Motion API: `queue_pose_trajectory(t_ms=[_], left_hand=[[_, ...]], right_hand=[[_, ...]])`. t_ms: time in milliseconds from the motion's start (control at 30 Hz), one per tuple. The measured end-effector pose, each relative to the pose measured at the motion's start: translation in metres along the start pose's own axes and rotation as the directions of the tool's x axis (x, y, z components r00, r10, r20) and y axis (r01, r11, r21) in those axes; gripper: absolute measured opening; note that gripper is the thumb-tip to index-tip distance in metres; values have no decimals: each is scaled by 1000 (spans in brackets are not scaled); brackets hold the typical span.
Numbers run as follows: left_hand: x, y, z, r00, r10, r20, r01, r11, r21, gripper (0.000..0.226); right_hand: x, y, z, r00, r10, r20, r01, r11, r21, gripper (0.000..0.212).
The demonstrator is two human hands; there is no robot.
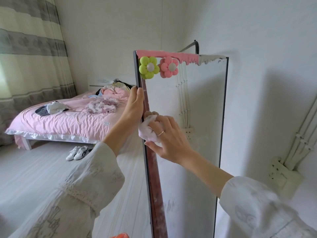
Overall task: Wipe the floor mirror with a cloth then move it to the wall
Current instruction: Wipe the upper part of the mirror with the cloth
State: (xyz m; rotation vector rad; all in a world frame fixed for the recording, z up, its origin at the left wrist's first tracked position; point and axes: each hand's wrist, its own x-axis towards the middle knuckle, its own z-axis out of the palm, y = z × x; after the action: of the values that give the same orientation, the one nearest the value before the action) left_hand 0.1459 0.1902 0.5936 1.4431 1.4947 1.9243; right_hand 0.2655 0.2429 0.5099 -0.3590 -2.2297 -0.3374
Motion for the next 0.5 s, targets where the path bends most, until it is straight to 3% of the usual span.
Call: queue_pose_trajectory(t_ms=[167, 267, 400, 467, 500], left_hand=[[0, -1, 0, 999, 18, -30, -16, 998, 54, 29], [-1, -1, 1, 999, 39, -29, -37, 997, 68, 30], [-3, 0, 2, 997, 42, -58, -37, 996, 86, 29], [-5, -2, 4, 996, 53, -69, -47, 995, 93, 29], [-5, -2, 5, 996, 60, -73, -53, 994, 97, 29]], right_hand=[[-14, 0, 12, 996, -83, -15, 84, 994, 66, 22], [-28, 2, 14, 994, -101, 39, 95, 987, 133, 22], [-52, 3, 24, 986, -87, 143, 53, 974, 221, 30], [-63, 3, 20, 981, -46, 189, -19, 945, 326, 22], [-63, 3, 13, 980, 3, 199, -75, 931, 357, 28]])
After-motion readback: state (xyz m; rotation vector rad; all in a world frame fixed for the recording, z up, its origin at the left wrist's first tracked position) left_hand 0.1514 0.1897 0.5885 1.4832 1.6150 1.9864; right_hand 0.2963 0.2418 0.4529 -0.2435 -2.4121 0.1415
